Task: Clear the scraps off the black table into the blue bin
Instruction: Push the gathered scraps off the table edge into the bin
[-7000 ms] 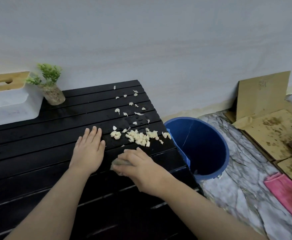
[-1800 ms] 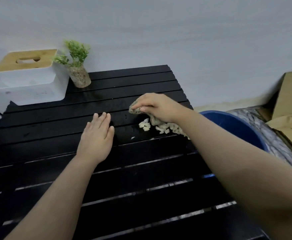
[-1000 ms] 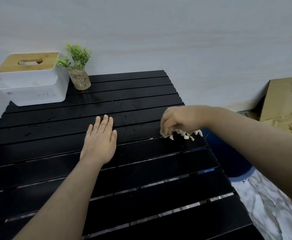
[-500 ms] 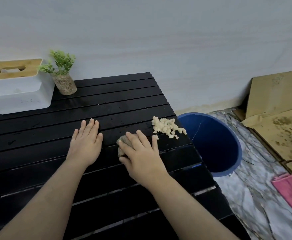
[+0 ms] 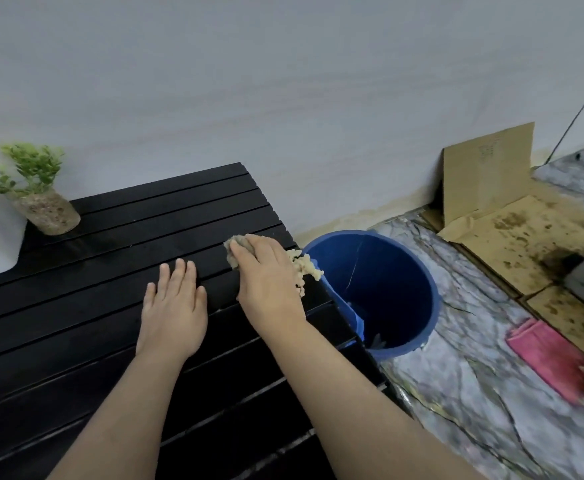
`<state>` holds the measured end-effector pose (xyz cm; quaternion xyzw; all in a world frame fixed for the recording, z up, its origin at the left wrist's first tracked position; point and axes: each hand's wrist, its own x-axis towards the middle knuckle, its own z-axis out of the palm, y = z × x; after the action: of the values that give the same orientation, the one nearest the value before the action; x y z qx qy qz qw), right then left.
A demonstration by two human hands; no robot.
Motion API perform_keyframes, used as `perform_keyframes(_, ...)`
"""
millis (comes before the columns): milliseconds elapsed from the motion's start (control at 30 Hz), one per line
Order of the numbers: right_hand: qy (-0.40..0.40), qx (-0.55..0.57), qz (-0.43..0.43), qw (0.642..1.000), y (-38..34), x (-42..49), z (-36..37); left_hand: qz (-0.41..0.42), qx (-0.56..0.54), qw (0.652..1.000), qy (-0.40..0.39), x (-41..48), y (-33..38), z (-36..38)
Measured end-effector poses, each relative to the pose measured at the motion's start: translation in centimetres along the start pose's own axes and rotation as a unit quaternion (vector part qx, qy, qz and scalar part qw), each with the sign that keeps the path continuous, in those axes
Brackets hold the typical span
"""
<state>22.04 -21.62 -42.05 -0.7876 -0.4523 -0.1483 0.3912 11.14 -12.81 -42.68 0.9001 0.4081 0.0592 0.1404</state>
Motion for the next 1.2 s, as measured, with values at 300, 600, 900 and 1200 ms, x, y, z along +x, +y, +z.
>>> perform_keyframes(300, -0.188, -0.197, -0.013, 0.962, -1.0, 2.0, 3.0, 0.004, 0.008, 1.000, -0.006, 0.1, 0.0, 0.0)
perform_keyframes(600, -0.174, -0.185, 0.010, 0.967, 3.4, 2.6, -0.6, 0.027, -0.007, 1.000, -0.007, -0.3, 3.1, 0.4)
perform_keyframes(900, -0.081, 0.022, 0.069, 0.994, 6.6, 5.4, -4.4, 0.030, -0.004, 1.000, -0.004, -0.4, 3.3, 0.9)
perform_keyframes(1200, -0.160, -0.114, -0.074, 0.978, 5.4, -2.6, -4.7, 0.028, -0.005, 1.000, -0.013, -0.4, 3.3, 0.8)
